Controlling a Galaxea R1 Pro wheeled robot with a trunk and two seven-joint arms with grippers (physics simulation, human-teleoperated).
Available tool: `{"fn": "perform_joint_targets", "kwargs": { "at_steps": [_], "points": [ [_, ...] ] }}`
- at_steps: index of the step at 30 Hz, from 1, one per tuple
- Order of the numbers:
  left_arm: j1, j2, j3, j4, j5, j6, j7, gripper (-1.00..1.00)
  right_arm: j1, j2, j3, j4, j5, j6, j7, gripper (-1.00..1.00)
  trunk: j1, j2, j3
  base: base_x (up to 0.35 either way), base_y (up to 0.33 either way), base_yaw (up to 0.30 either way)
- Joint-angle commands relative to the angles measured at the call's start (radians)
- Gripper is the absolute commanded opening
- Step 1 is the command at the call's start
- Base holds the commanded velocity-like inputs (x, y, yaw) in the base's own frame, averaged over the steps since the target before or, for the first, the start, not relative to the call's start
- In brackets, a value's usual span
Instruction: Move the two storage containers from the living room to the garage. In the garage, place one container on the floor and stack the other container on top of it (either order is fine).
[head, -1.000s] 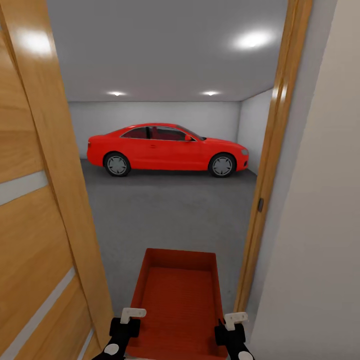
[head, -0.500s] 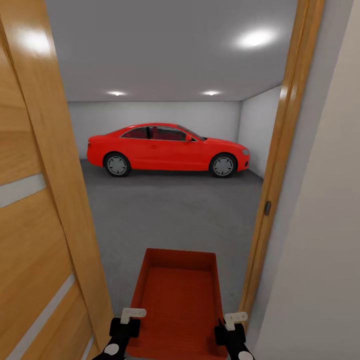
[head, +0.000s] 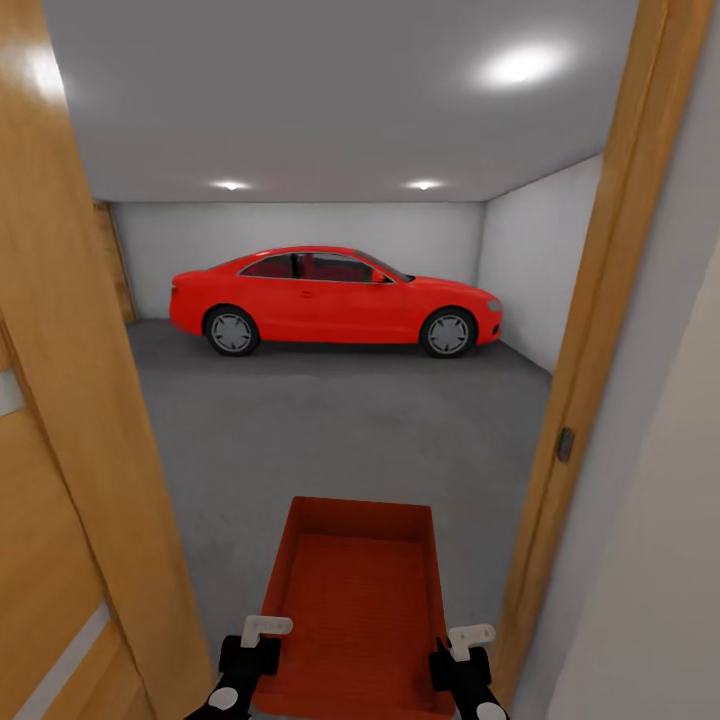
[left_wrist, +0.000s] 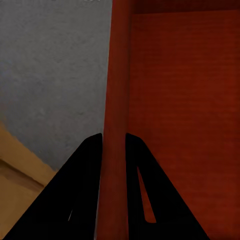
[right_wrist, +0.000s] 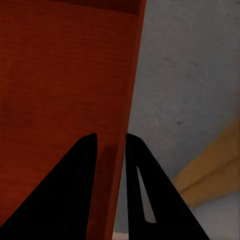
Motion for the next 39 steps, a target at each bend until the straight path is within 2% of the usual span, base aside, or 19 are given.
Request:
{"fn": "perform_joint_targets", "kwargs": {
  "at_steps": [1, 39],
  "points": [
    [-0.002, -0.003, 0.044, -0.017, 0.043, -0.001, 0.008, -1.00, 0.000, 0.000, 0.005, 0.001, 0.012, 0.001, -0.010, -1.00, 0.001, -0.001, -0.001, 0.338, 0.000, 0.000],
    [-0.002, -0.003, 0.044, -0.017, 0.044, -0.001, 0.008, -1.00, 0.000, 0.000, 0.005, 0.001, 0.012, 0.001, -0.010, -1.00, 0.001, -0.001, -0.001, 0.339, 0.000, 0.000]
  ]
}}
